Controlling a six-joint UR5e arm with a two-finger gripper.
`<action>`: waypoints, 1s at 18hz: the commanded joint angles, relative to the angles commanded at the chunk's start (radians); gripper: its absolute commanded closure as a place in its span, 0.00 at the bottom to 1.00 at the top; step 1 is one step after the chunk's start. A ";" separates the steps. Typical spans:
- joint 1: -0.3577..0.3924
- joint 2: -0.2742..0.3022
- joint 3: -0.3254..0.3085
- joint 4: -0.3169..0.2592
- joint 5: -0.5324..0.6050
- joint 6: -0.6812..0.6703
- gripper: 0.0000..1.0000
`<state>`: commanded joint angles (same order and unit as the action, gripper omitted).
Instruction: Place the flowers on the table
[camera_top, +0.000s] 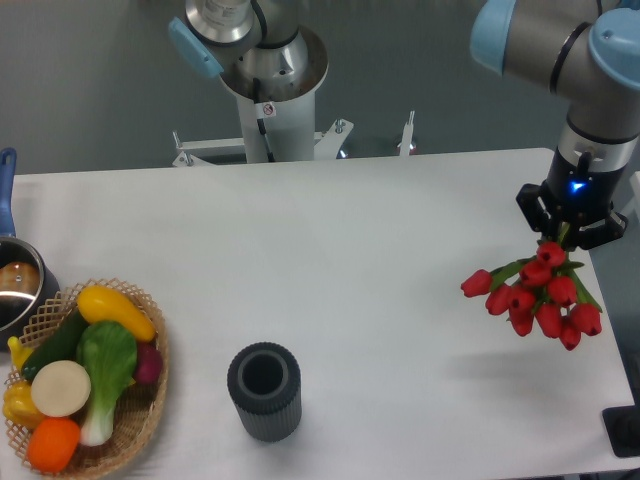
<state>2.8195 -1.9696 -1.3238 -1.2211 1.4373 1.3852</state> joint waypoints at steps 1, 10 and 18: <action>0.000 0.000 0.000 0.000 0.002 0.000 0.98; -0.098 -0.031 -0.038 0.006 0.049 -0.023 0.98; -0.136 -0.060 -0.095 0.002 0.048 -0.038 0.92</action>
<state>2.6830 -2.0293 -1.4189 -1.2195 1.4849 1.3468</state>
